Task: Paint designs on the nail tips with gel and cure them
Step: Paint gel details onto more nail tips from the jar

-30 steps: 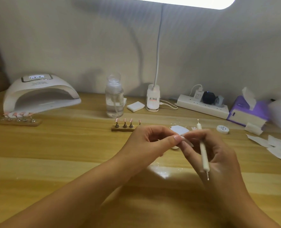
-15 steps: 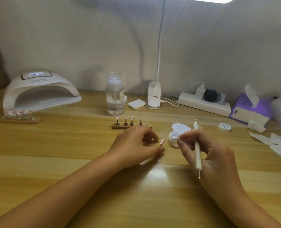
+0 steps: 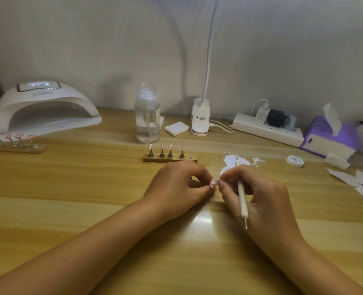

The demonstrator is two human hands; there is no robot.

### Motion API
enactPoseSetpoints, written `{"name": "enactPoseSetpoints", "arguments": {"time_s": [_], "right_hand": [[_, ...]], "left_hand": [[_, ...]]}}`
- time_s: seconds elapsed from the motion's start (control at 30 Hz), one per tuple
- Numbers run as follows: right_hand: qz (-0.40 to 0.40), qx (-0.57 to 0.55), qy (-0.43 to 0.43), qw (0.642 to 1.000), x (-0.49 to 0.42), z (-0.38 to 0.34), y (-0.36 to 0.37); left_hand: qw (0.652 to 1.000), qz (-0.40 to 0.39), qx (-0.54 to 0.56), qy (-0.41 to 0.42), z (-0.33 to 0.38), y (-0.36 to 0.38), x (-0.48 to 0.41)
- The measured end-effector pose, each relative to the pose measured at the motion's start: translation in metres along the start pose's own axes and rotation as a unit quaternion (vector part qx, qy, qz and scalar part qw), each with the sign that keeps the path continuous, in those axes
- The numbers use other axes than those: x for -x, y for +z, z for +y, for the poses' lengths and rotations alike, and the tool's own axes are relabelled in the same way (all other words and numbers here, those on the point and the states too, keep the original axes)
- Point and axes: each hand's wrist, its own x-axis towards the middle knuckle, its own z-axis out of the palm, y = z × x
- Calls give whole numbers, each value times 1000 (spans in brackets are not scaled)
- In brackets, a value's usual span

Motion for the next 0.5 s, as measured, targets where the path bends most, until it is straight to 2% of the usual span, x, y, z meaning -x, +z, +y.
{"name": "enactPoseSetpoints", "arguments": {"time_s": [0.5], "right_hand": [[-13, 16, 21, 1000, 1, 4, -1]], "left_hand": [[1000, -5, 15, -4, -2, 0, 1]]}}
